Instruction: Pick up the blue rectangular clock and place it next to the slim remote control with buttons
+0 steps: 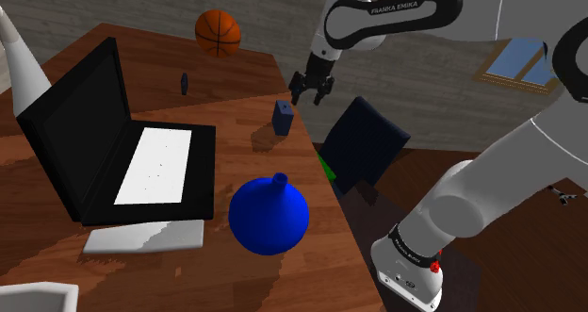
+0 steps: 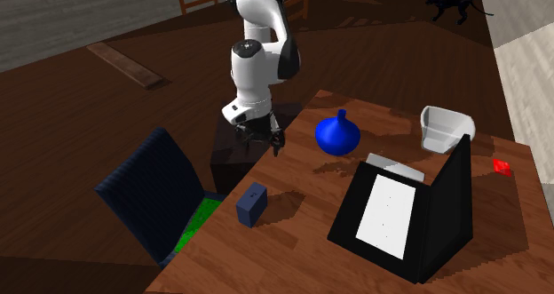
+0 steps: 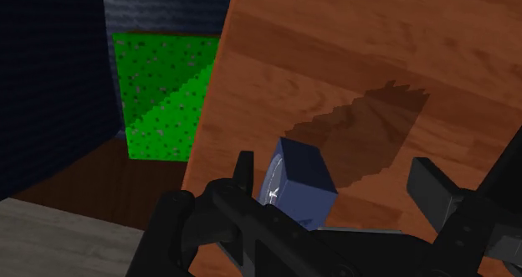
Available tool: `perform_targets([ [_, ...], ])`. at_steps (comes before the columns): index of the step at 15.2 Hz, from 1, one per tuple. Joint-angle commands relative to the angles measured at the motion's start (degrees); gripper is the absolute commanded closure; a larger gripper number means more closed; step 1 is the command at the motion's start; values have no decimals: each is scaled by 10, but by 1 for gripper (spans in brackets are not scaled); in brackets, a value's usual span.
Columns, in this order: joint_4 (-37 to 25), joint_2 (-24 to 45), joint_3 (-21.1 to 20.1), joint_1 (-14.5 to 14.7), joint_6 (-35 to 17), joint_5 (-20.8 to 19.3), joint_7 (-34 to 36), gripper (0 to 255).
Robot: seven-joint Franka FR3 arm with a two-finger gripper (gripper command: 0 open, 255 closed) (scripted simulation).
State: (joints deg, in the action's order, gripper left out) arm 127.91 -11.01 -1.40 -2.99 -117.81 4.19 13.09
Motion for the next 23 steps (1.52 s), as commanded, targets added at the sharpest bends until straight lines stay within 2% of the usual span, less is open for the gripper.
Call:
perform_targets([
  [1,-26,45,-1,-4,-19,-9,17,0],
  [8,-132,197,5,-10,-64,-40,76,0],
  [16,-110,228,6,-9,-117,-41,77,0],
  [23,-110,228,6,-9,-117,-41,77,0],
])
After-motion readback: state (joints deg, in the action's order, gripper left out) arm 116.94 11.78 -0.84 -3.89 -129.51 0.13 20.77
